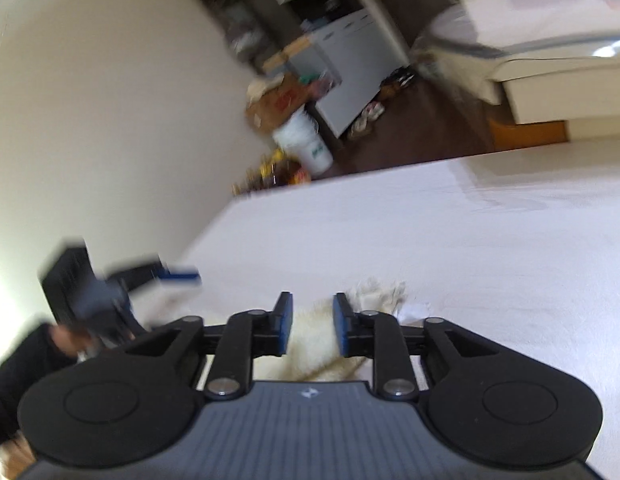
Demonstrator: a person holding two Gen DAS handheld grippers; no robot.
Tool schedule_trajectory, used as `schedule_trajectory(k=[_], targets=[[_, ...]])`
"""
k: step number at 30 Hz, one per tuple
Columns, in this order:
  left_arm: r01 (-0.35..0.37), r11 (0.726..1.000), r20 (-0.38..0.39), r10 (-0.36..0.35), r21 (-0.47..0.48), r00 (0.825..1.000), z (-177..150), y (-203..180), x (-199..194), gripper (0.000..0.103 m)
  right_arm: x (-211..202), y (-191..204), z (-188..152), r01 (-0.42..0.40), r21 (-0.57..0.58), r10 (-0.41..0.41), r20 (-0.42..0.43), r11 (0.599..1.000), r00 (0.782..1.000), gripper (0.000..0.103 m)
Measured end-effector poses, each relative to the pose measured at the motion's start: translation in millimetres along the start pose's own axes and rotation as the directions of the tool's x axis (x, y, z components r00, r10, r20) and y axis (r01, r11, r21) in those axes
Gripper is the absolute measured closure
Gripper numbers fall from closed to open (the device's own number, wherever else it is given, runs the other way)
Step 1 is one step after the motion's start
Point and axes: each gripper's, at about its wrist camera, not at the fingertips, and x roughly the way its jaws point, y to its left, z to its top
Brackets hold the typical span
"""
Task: Fold towel
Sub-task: 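Lift the corner with the right tool and carry it over the opposite corner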
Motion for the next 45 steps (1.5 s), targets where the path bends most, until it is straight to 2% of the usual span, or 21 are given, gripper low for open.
schedule_trajectory(k=[3, 7, 13, 17, 18, 19, 20, 24, 26, 28, 32, 34, 37, 38, 41, 43, 45], targets=[[0.003, 1.000, 0.003, -0.003, 0.004, 1.000, 0.0, 0.3, 0.3, 0.003, -12.3, -0.5, -8.3, 0.001, 0.035, 0.000, -0.018, 0.999, 1.000, 0.074], [0.000, 1.000, -0.001, 0.000, 0.019, 1.000, 2.0, -1.6, 0.4, 0.003, -13.7, 0.5, -21.0, 0.050, 0.002, -0.050, -0.056, 0.999, 0.997, 0.074], [-0.014, 0.999, -0.008, 0.014, 0.030, 1.000, 4.7, -4.9, 0.5, 0.003, -12.2, -10.9, -10.9, 0.095, 0.004, -0.095, 0.007, 0.995, 0.995, 0.074], [-0.012, 0.999, -0.009, 0.012, 0.034, 1.000, 4.9, -4.3, 0.3, 0.003, -3.0, -23.2, -0.2, 0.099, 0.015, -0.100, 0.011, 0.995, 0.995, 0.069], [-0.011, 0.999, -0.009, 0.011, 0.032, 1.000, 4.7, -3.7, 0.5, 0.003, -1.3, -25.0, 0.4, 0.098, 0.017, -0.098, 0.010, 0.995, 0.995, 0.071], [-0.010, 0.999, -0.009, 0.010, 0.032, 1.000, 4.7, -3.2, 0.6, 0.003, 0.1, -26.8, 1.7, 0.097, 0.020, -0.097, 0.010, 0.995, 0.995, 0.084], [-0.009, 0.999, -0.009, 0.009, 0.031, 1.000, 4.8, -2.9, 0.7, 0.003, -0.6, -27.3, 2.3, 0.097, 0.022, -0.097, 0.012, 0.995, 0.995, 0.090], [-0.008, 0.999, -0.007, 0.008, 0.035, 1.000, 4.6, -2.7, 1.5, 0.003, -13.8, -15.1, 4.5, 0.092, 0.023, -0.093, 0.047, 0.996, 0.995, 0.091], [-0.002, 0.999, -0.008, 0.002, 0.038, 1.000, 4.5, -1.9, 1.4, 0.003, -23.7, -8.0, 8.7, 0.060, 0.051, -0.064, 0.077, 0.997, 0.995, 0.093], [0.003, 0.999, -0.009, -0.003, 0.041, 1.000, 4.6, -1.1, 1.9, 0.003, -29.1, -3.6, 16.9, 0.038, 0.071, -0.045, 0.103, 0.997, 0.994, 0.099], [0.002, 0.999, -0.008, -0.002, 0.045, 1.000, 4.8, -1.7, 2.4, 0.003, -16.4, -7.6, 34.0, 0.077, 0.062, -0.082, 0.091, 0.995, 0.992, 0.099], [-0.001, 0.999, -0.008, 0.001, 0.038, 1.000, 4.2, -2.3, 2.3, 0.003, -4.6, -10.6, 37.9, 0.089, 0.046, -0.091, 0.057, 0.995, 0.994, 0.098], [-0.001, 0.999, -0.005, 0.001, 0.039, 1.000, 3.9, -2.2, 2.3, 0.003, 1.4, -9.1, 31.9, 0.118, 0.012, -0.119, 0.034, 0.993, 0.992, 0.090], [0.001, 0.999, -0.005, 0.000, 0.040, 1.000, 3.9, -2.1, 2.5, 0.002, 1.5, -11.1, 28.3, 0.119, 0.020, -0.119, 0.026, 0.993, 0.993, 0.083], [0.006, 0.999, -0.005, -0.006, 0.044, 1.000, 3.8, -0.6, 2.9, 0.001, 2.5, -16.9, 18.6, 0.120, 0.040, -0.120, 0.007, 0.992, 0.993, 0.072], [0.008, 0.999, -0.003, -0.008, 0.049, 1.000, 3.5, -0.2, 2.9, 0.001, 5.4, -21.6, 14.0, 0.118, 0.054, -0.118, -0.006, 0.992, 0.993, 0.070], [0.004, 0.998, -0.001, -0.004, 0.055, 1.000, 3.3, -0.8, 2.4, 0.001, 9.3, -23.1, 12.6, 0.125, 0.048, -0.125, -0.017, 0.991, 0.992, 0.075]])
